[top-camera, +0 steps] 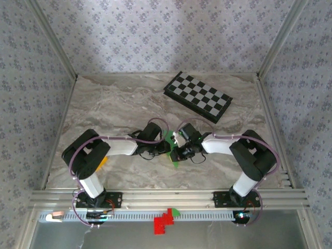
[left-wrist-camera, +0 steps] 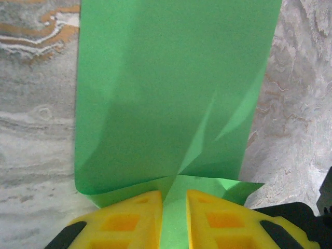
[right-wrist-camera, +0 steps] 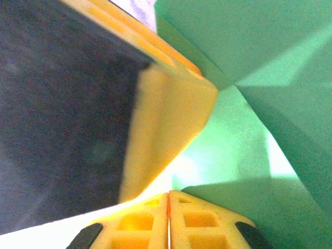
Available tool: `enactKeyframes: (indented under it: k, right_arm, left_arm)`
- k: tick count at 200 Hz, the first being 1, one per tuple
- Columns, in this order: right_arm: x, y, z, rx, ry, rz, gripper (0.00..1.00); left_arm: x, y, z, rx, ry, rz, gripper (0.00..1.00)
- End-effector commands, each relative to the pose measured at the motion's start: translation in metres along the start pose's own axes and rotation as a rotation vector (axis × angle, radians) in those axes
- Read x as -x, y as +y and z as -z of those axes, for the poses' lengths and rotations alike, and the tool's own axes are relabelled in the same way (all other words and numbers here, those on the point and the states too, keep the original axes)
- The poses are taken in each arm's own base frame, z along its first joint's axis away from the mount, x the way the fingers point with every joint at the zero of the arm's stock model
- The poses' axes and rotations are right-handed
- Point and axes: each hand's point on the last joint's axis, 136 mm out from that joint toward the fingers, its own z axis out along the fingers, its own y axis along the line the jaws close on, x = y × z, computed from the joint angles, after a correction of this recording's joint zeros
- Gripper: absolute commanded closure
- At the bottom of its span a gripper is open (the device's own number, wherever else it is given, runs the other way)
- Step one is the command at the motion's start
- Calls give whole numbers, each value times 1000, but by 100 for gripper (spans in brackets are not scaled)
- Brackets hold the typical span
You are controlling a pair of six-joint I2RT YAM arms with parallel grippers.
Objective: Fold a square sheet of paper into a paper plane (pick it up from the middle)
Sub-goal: Third fold the triangle at the center of the table.
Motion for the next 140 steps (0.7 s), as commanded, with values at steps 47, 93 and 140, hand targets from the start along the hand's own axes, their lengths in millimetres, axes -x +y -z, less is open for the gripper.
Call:
enactKeyframes:
  k: [47,93,140]
  right_arm:
    - [-27,-23,-8,-49,58,-37,93]
    - [-28,-25,-7,-52,58,-44,93]
    - [-31,-28,-7,-63,68,-50,94]
  left_arm:
    - [4,-1,11,27,20,-2,76]
    - [6,-11,18,-18,13,-12,79]
    - [6,-7,9,-13,28,-14,81]
